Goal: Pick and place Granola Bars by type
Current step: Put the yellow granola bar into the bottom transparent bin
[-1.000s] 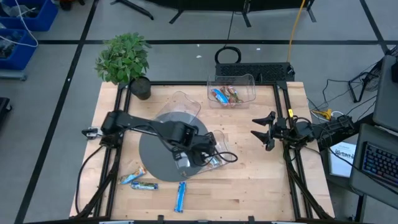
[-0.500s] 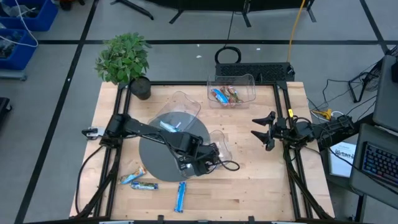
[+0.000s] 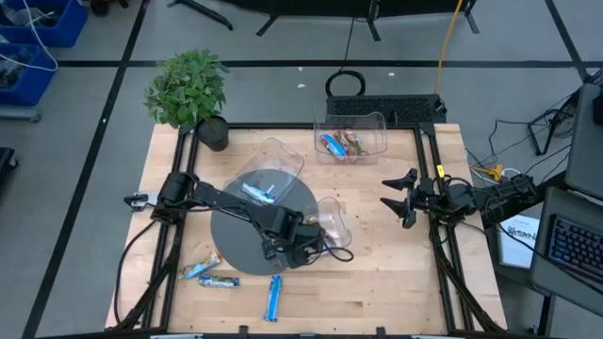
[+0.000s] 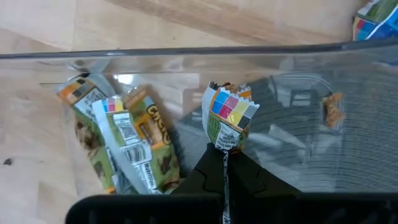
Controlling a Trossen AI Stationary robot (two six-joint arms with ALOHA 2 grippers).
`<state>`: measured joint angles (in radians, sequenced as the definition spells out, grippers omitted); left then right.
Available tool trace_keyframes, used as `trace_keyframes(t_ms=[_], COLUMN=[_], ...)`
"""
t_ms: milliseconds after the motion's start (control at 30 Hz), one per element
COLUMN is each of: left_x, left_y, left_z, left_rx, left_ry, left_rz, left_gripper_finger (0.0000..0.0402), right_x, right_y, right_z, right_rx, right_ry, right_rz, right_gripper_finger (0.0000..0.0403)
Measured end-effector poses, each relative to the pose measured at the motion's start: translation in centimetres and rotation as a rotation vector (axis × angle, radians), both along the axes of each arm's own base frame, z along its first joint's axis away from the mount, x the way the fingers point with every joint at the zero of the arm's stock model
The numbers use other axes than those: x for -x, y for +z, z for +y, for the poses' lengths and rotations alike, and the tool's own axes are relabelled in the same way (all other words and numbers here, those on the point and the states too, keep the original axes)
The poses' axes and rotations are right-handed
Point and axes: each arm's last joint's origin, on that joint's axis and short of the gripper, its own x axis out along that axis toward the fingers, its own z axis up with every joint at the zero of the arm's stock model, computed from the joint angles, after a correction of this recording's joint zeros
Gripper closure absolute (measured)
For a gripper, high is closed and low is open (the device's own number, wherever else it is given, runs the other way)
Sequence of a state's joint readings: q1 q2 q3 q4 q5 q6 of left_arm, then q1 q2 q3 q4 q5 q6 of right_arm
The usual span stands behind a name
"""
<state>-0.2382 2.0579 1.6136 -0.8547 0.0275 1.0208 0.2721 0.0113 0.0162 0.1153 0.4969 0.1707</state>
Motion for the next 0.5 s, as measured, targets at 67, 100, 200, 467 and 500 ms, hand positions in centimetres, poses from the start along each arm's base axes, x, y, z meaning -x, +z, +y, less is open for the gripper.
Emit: trace_keyframes(t_ms=[67, 100, 200, 467, 500], left_x=[-0.02, -0.09, -0.31, -0.30, -0.30], left_y=[-0.04, -0.01, 0.15, 0.16, 0.15], left_z=[0.00, 0.02, 0.08, 0.30, 0.30], left_rx=[0.001, -0.006, -0.040, -0.106, -0.106], left_ry=[0.012, 0.021, 0.050, 0.064, 0.064], left_rz=[-0.002, -0.011, -0.046, -0.056, -0.056], left_gripper_finger=[0.0399, 0.0395, 0.0374, 0.0304, 0.0295], right_x=[0.00, 0.00, 0.00, 0.00, 0.00], right_y=[0.00, 0.00, 0.00, 0.00, 0.00], right_z=[0.00, 0.00, 0.00, 0.00, 0.00], right_rx=[0.000, 0.000, 0.000, 0.000, 0.000], right_ry=[0.000, 0.000, 0.000, 0.000, 0.000], right_rz=[0.000, 0.000, 0.000, 0.000, 0.000], right_gripper_finger=[0.0124, 0.0124, 0.0124, 0.0124, 0.0124])
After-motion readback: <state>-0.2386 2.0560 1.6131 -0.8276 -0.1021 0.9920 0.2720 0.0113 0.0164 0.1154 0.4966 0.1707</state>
